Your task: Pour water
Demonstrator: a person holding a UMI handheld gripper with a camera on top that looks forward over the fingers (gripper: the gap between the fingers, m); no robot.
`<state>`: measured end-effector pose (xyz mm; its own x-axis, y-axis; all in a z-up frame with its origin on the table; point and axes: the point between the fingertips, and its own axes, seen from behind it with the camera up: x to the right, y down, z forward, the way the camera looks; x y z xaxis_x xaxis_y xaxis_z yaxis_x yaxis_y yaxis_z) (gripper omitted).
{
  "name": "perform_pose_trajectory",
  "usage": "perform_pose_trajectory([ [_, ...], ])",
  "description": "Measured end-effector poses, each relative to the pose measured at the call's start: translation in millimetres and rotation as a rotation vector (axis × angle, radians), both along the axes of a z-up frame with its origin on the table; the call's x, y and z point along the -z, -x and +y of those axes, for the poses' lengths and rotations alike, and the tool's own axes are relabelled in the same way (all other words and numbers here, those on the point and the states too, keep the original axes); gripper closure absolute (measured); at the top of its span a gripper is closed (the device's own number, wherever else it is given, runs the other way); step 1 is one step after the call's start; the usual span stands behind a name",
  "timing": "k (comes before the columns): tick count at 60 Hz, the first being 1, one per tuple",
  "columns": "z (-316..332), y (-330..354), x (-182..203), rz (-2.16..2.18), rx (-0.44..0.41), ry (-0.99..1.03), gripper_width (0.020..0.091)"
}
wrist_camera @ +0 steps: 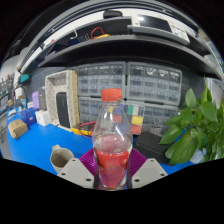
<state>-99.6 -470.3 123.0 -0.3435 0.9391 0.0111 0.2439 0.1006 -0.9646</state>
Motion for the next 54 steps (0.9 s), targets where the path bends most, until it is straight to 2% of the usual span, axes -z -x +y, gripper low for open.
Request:
perform_pose_trajectory([
  [16,-6,5,30,0.024,0.033,0.096,0.0714],
  [25,-6,-1,26,0.109,0.034,0.095,0.0724],
  [28,-5,-3,26,0.114,0.037,0.092,0.0708],
  [33,-6,-5,25,0.114,0.039,0.094,0.0615],
  [39,-6,-7,28,0.082,0.026,0.092,0.056],
  [49,11,-25,32,0.041,0.084,0.079,0.0329],
  [54,16,-49,46,-0.018,0.105,0.061,0.0324],
])
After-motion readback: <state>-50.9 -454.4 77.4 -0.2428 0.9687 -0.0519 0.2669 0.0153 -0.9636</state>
